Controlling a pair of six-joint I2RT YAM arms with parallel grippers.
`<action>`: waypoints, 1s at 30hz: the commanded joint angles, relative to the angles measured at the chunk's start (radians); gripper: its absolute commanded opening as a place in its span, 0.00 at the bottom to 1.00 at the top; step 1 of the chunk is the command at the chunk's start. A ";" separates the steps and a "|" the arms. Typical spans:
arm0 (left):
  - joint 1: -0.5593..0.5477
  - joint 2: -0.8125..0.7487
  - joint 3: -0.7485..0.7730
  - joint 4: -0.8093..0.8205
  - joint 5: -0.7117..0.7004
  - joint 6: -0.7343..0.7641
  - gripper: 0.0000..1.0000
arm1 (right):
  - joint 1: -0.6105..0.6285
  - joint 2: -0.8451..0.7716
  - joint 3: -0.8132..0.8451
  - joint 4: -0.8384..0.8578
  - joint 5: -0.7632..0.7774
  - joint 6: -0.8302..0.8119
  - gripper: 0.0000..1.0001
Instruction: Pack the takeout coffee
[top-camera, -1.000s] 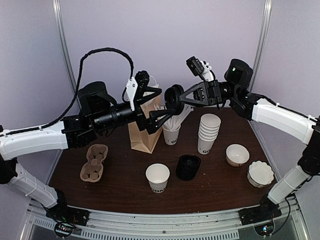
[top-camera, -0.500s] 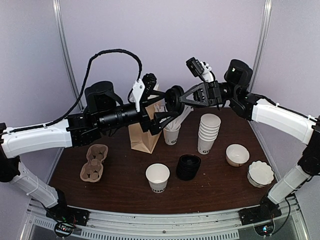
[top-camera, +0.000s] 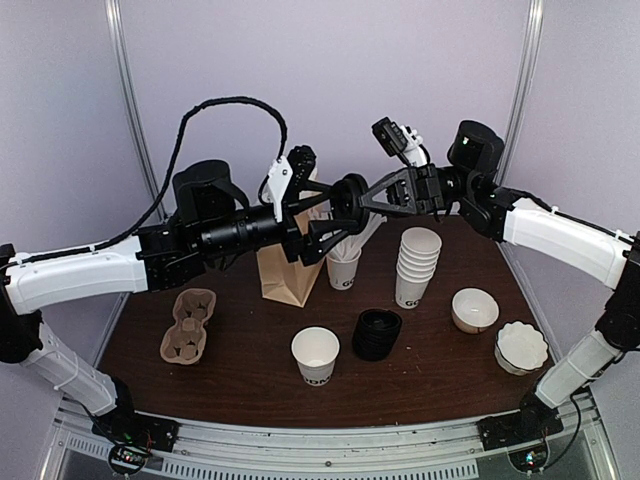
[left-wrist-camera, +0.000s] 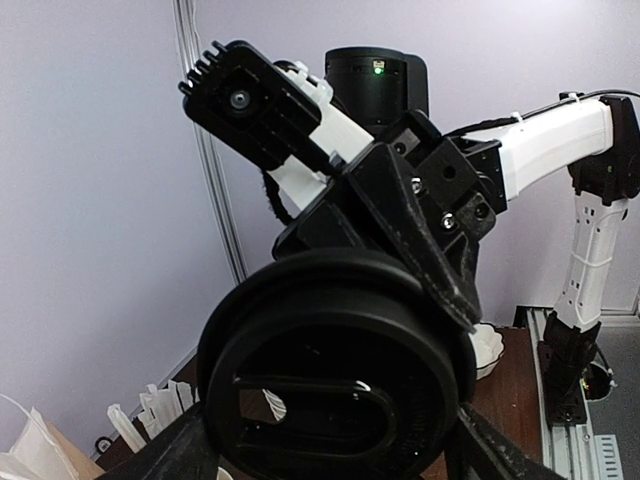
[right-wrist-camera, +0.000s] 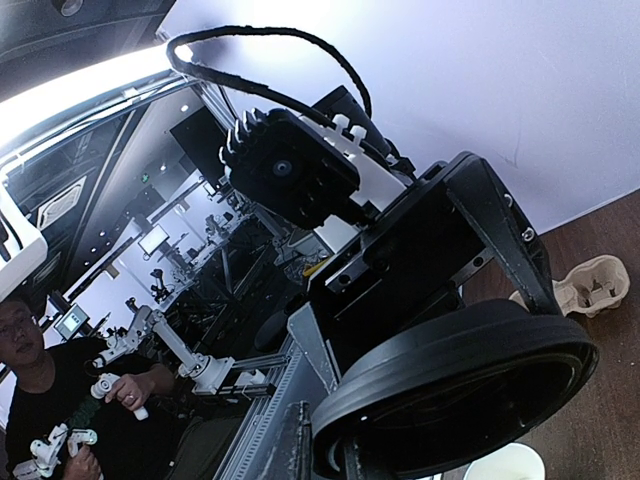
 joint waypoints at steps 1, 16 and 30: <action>0.012 0.005 0.028 0.022 0.005 -0.029 0.78 | 0.001 -0.025 -0.012 0.002 -0.014 -0.012 0.08; 0.025 -0.076 0.149 -0.415 -0.079 0.026 0.74 | -0.254 -0.053 0.088 -0.774 0.081 -0.664 0.99; 0.023 -0.079 0.261 -1.071 -0.059 0.028 0.75 | -0.318 -0.192 -0.017 -1.184 0.757 -1.261 0.99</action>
